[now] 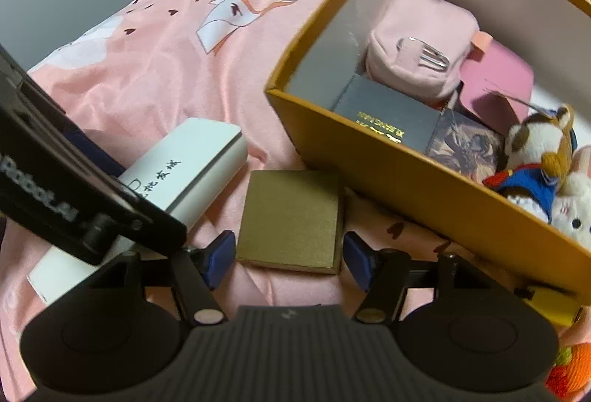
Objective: Organize objects
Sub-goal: 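Grasp the gold square box with the right tool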
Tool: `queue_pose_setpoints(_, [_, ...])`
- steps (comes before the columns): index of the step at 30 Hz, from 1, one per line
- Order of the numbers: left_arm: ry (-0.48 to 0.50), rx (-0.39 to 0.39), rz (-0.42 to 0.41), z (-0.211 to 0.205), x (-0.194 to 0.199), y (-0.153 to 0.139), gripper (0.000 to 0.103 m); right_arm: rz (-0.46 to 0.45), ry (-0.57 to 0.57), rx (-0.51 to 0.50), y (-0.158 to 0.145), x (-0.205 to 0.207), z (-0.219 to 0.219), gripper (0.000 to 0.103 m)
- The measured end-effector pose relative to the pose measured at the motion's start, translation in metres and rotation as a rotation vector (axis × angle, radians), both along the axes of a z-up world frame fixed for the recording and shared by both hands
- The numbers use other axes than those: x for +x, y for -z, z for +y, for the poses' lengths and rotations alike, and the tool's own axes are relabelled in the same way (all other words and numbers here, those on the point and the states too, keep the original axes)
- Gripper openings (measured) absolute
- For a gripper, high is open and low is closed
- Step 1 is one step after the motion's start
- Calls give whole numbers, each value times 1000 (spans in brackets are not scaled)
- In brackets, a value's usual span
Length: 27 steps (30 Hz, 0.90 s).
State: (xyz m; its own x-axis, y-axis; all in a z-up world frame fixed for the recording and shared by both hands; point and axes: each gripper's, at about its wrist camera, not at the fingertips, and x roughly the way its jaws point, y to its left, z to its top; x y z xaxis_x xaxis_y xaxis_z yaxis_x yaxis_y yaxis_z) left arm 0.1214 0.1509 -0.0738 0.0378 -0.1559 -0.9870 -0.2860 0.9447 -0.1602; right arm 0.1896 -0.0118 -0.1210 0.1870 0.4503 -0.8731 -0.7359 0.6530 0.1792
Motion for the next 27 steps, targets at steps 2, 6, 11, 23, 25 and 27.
queue_pose_setpoints(2, [0, -3, -4, 0, -1, 0, 75, 5, 11, 14, 1, 0, -4, 65])
queue_pose_setpoints(6, [5, 13, -7, -2, -1, 2, 75, -34, -3, -1, 4, -8, -1, 65])
queue_pose_setpoints(11, [-18, -2, -26, 4, -5, 5, 75, -52, 16, -8, 14, -7, 3, 65])
queue_pose_setpoints(23, [-9, -11, -95, 4, -14, 0, 75, -109, -41, -28, -10, -18, -21, 61])
queue_pose_setpoints(25, [-5, -12, -103, 2, -16, -1, 74, -106, -56, -45, -17, -19, -30, 61])
queue_pose_setpoints(27, [5, -13, -119, -1, -18, -4, 74, -105, -70, -64, -22, -21, -38, 61])
